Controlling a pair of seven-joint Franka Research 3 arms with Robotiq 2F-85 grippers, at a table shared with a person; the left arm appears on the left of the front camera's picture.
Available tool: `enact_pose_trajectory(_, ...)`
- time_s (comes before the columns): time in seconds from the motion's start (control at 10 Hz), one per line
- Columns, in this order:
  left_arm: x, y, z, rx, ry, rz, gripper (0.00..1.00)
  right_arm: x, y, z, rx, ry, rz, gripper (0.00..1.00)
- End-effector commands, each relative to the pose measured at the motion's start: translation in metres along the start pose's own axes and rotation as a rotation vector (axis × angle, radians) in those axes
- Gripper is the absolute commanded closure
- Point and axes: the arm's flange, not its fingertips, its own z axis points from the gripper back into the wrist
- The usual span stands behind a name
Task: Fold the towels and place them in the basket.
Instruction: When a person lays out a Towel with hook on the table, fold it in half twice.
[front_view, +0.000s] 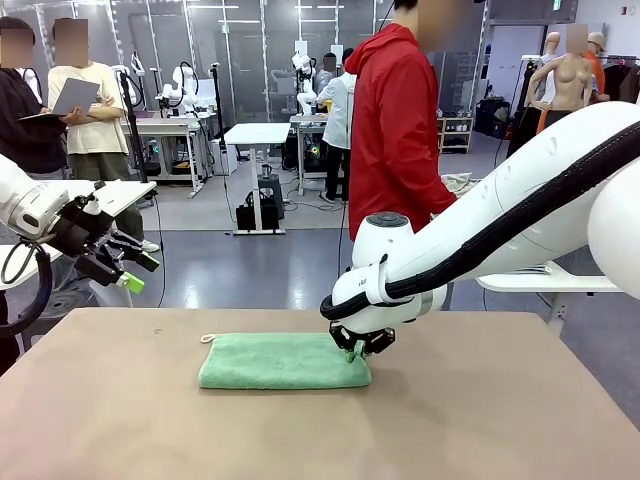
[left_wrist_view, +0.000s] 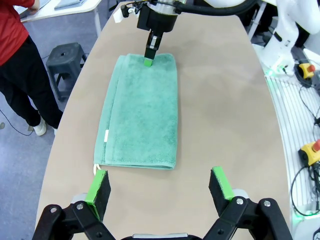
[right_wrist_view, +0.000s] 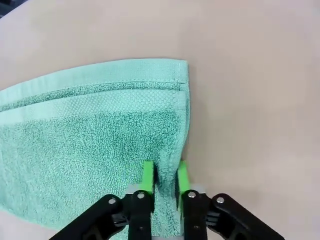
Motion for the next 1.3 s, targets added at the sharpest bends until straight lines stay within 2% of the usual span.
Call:
enact_pose_trajectory(0.0,0.000,0.000,0.000,-0.002,0.004,-0.003,0.00,-0.004,0.005,-0.007,-0.056,0.009,-0.035,1.00)
enact_pose_trajectory(0.3,0.000,0.000,0.000,-0.002,0.004,-0.003,0.00,0.007,-0.025,0.000,-0.062,0.013,-0.039,1.00)
enact_pose_trajectory(0.8,0.000,0.000,0.000,-0.002,0.004,-0.003,0.00,0.026,-0.091,0.025,-0.117,-0.058,-0.081,1.00)
enact_pose_trajectory(1.0,0.000,0.000,0.000,-0.002,0.004,-0.003,0.00,0.026,-0.092,0.039,-0.080,-0.088,-0.083,1.00)
enact_pose_trajectory(1.2,0.000,0.000,0.000,-0.002,0.004,-0.003,0.00,0.020,-0.065,0.064,-0.051,-0.089,-0.056,1.00)
